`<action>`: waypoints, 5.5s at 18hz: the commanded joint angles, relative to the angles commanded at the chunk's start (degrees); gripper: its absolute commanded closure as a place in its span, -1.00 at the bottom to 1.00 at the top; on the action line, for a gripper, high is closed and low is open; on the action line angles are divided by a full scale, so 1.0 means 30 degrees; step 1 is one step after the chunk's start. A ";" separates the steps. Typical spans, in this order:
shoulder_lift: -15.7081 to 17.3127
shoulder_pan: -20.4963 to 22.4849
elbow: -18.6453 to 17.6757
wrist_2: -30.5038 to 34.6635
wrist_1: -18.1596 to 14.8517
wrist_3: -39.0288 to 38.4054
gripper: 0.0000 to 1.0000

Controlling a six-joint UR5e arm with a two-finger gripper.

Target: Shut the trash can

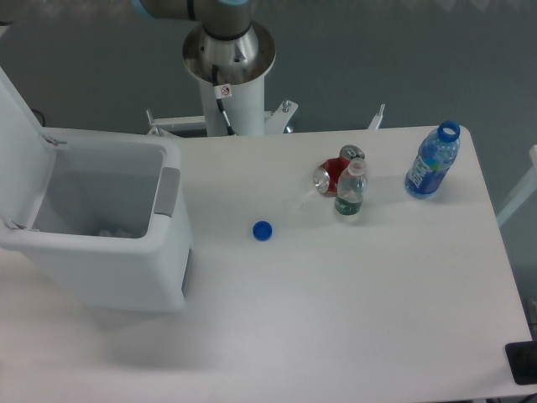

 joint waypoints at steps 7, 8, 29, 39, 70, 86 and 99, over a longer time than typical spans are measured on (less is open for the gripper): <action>0.0264 0.0965 -0.0029 0.0205 0.0000 0.0088 -1.00; 0.0264 0.1054 -0.0029 0.0554 0.0000 0.0088 -1.00; 0.0645 0.2608 -0.0615 0.5037 0.0029 0.0146 -1.00; 0.0586 0.2813 -0.1172 0.8056 0.0000 0.0117 -0.89; 0.1026 0.5010 -0.1436 0.8614 -0.0059 0.0175 0.79; 0.1201 0.5772 -0.1904 0.9288 -0.0059 0.0234 0.79; 0.1143 0.5713 -0.2021 0.9259 -0.0029 0.0263 0.79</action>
